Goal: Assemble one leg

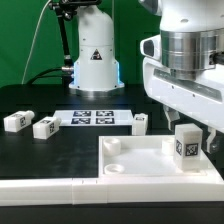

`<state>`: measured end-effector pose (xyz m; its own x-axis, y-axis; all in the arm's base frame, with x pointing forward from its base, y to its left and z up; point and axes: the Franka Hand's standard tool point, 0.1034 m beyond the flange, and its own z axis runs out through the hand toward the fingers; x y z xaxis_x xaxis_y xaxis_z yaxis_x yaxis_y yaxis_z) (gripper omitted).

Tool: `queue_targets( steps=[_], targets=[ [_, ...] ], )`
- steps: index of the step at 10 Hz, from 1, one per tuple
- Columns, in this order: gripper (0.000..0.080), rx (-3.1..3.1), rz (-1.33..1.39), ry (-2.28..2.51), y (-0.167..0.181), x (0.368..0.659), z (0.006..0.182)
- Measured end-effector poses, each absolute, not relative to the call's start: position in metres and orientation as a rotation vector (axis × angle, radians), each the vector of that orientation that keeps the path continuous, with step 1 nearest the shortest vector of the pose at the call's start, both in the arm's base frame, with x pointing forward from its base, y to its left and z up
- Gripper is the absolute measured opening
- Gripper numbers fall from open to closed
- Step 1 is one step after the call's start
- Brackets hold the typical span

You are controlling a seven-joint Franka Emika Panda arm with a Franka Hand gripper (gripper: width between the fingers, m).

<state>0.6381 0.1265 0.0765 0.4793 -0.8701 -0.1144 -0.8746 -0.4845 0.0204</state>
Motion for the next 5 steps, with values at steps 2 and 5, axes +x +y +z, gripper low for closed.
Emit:
queue_targets(
  steps=[2, 5],
  targets=[
    [0.0647, -2.816, 0.158, 1.257, 0.1256, 0.6386, 0.0766],
    [0.0649, -2.972, 0.106, 0.743, 0.1257, 0.643, 0.0777]
  ],
)
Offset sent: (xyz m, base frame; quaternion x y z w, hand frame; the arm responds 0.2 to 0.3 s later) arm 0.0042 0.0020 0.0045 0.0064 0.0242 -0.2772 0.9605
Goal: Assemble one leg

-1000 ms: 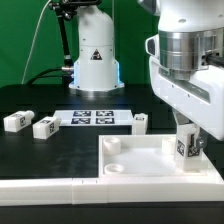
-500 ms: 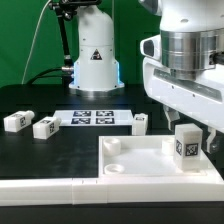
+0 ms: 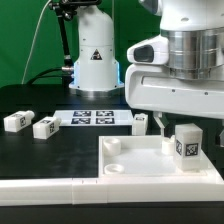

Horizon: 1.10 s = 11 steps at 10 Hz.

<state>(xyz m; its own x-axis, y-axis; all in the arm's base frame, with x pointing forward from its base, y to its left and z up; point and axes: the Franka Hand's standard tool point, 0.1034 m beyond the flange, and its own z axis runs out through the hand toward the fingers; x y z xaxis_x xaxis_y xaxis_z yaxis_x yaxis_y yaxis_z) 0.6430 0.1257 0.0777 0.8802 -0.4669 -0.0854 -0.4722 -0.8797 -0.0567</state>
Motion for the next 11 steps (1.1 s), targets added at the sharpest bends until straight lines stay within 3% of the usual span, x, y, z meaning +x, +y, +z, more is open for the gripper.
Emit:
queue_targets(
  steps=[5, 8, 10, 11],
  targets=[
    [0.0649, -3.069, 0.057, -0.031, 0.1241, 0.6448, 0.0776],
    [0.0649, -3.074, 0.056, -0.166, 0.1219, 0.6446, 0.0773],
    [0.0373, -3.074, 0.056, -0.165, 0.1215, 0.6447, 0.0773],
    [0.0373, -3.075, 0.055, -0.166, 0.1208, 0.6448, 0.0773]
  ],
)
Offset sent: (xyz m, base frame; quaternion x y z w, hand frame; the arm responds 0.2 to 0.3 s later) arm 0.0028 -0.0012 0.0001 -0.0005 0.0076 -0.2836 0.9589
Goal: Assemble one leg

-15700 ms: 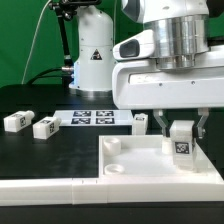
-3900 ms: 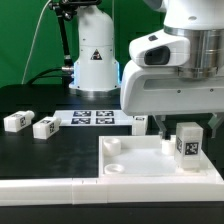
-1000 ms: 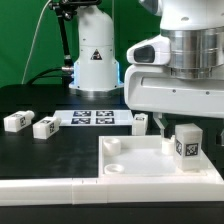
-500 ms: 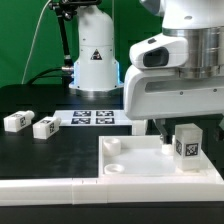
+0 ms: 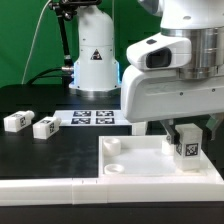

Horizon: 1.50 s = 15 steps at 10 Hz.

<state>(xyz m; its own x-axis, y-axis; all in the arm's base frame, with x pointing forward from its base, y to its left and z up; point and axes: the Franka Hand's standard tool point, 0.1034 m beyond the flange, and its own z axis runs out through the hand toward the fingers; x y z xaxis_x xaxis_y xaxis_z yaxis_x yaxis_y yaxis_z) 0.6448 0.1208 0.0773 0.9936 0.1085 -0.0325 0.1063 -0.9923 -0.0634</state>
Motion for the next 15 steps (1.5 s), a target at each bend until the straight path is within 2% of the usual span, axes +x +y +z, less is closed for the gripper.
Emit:
queue_targets(
  steps=[1, 4, 11, 15],
  targets=[
    [0.0291, -3.075, 0.055, -0.166, 0.1208, 0.6448, 0.0773],
    [0.0291, -3.077, 0.056, -0.118, 0.1203, 0.645, 0.0768],
    [0.0292, -2.791, 0.106, 1.315, 0.1125, 0.6457, 0.0756],
    [0.0294, -2.469, 0.141, 1.873, 0.1124, 0.6439, 0.0755]
  ],
)
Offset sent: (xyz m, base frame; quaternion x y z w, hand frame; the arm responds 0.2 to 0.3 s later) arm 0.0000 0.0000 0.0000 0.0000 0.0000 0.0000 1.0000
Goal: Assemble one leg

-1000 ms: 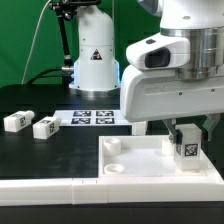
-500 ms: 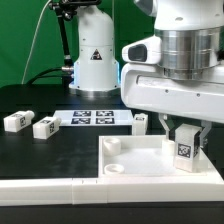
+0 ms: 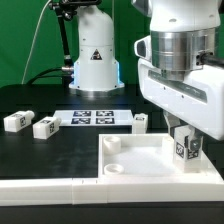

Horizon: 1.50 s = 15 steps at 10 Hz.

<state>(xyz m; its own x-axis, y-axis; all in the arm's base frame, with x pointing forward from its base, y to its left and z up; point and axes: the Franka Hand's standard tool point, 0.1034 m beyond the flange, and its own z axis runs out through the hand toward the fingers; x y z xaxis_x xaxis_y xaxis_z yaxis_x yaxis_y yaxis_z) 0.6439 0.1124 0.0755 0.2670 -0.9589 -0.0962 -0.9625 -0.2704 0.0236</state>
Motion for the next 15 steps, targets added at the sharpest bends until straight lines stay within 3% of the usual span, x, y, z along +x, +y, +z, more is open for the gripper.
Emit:
queue_targets(
  steps=[3, 4, 5, 6, 15],
  targets=[
    [0.0301, -2.366, 0.164, 2.018, 0.114, 0.643, 0.076],
    [0.0496, -2.378, 0.163, 2.002, 0.114, 0.643, 0.076],
    [0.0496, -2.417, 0.163, 1.952, 0.114, 0.643, 0.076],
    [0.0622, -2.455, 0.176, 1.91, 0.114, 0.642, 0.075],
    [0.0649, -3.001, 0.062, 0.722, 0.132, 0.646, 0.081]
  ],
)
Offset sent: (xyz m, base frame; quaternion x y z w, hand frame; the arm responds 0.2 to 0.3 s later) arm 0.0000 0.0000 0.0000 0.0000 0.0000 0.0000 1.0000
